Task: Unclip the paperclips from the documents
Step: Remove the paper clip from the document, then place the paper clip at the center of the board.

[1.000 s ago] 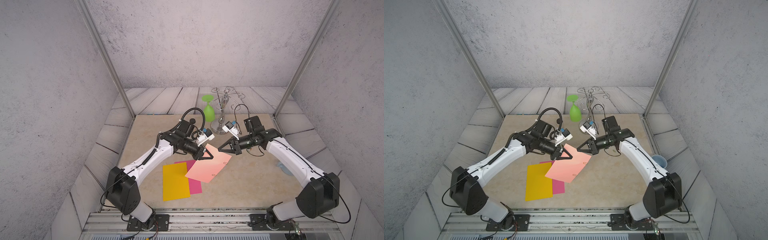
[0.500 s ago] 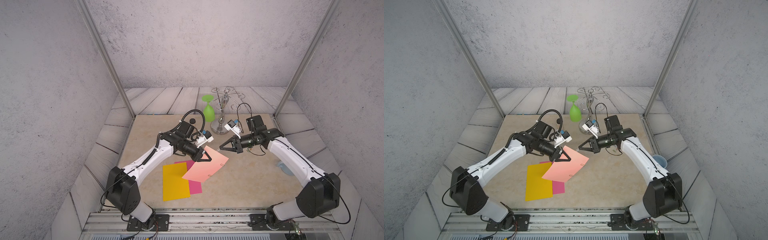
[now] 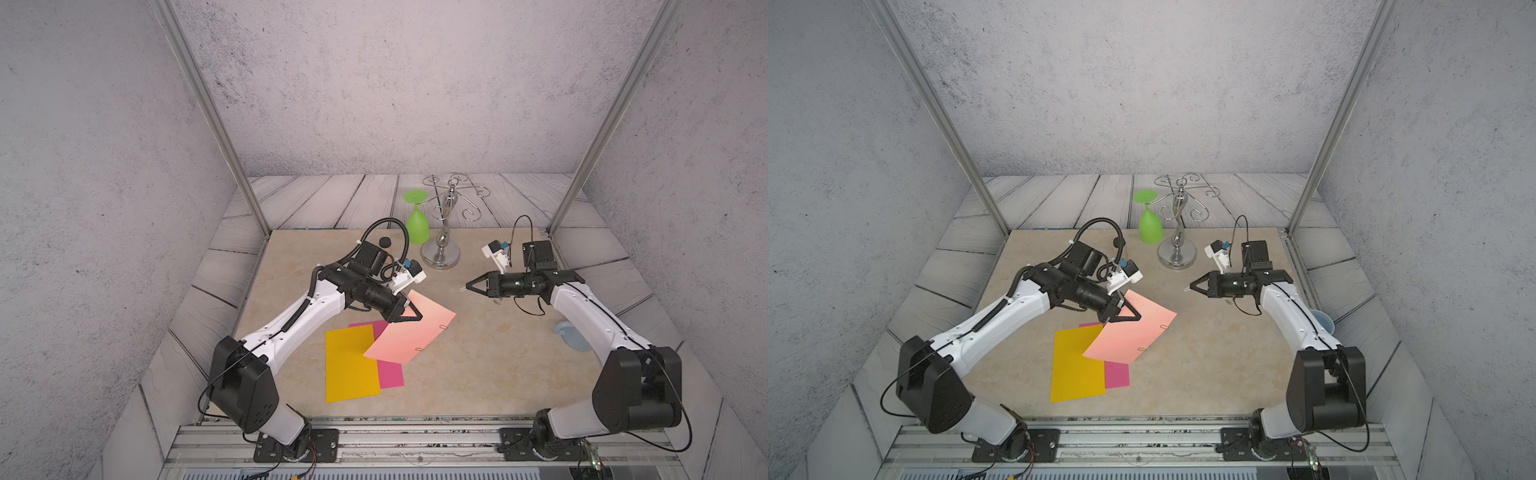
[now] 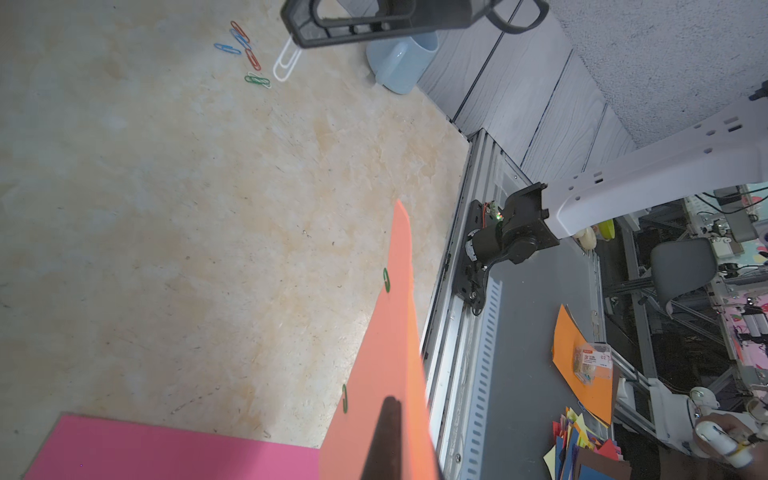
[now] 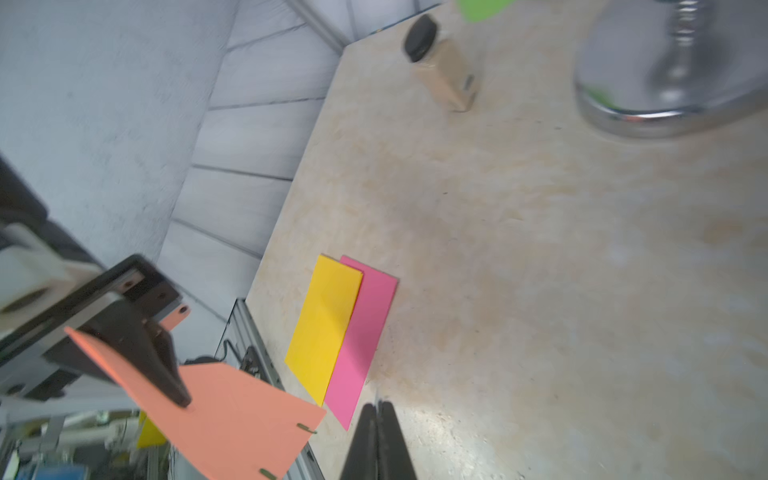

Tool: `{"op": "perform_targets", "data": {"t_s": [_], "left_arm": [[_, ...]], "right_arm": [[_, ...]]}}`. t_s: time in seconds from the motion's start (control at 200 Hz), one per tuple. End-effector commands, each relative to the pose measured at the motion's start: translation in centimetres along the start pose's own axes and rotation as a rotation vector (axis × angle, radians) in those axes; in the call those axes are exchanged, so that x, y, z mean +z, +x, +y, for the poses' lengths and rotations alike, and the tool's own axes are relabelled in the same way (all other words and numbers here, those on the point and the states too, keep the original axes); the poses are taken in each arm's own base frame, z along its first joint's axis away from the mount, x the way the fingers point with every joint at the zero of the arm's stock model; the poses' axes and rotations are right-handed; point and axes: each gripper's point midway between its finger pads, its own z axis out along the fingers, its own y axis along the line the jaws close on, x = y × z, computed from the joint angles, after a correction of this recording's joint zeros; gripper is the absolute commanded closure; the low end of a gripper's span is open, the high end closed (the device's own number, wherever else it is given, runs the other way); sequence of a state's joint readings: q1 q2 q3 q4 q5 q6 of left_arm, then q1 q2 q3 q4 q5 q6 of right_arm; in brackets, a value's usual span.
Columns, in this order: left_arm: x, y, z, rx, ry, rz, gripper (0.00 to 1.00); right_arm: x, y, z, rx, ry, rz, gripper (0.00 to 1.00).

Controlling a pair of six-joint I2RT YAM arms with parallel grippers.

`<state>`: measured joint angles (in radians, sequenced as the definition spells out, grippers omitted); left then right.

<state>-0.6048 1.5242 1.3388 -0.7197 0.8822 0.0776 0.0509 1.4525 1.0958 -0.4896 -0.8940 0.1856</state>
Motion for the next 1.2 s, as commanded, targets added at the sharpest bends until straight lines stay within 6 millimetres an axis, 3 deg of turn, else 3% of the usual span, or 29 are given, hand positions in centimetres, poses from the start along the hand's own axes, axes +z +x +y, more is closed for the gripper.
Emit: {"op": "perform_targets", "data": {"t_s": [0.0,0.165,0.365,0.641,0.776,0.956,1.081,1.196], "left_arm": [[-0.8,-0.6,-0.3,0.03,-0.024,-0.035,1.0],[-0.9,-0.6,-0.3,0.028,-0.027,-0.042,1.0],[-0.9,-0.5,-0.2,0.026,-0.032,-0.048,1.0],[-0.9,-0.5,0.1,0.024,-0.042,-0.054,1.0],[-1.0,-0.7,0.2,0.023,-0.047,-0.058,1.0],[-1.2,-1.0,0.9,0.015,-0.098,-0.078,1.0],[-1.5,-1.5,1.5,0.009,-0.13,-0.108,1.0],[-1.9,-2.3,1.8,0.009,-0.155,-0.144,1.0]], "right_arm": [[-1.2,0.2,-5.7,0.182,0.181,-0.058,0.95],[-1.6,2.2,-12.6,0.381,0.304,-0.076,0.95],[-1.2,3.4,-16.4,0.449,0.395,-0.032,0.95],[-0.4,5.9,-20.0,0.519,0.474,0.041,0.93],[-0.6,6.4,-20.7,0.525,0.512,0.05,0.91],[-1.4,6.2,-20.5,0.509,0.548,0.053,0.75],[-2.1,5.5,-19.1,0.475,0.537,0.037,0.66],[-2.3,4.6,-16.5,0.406,0.494,0.03,0.61]]}}
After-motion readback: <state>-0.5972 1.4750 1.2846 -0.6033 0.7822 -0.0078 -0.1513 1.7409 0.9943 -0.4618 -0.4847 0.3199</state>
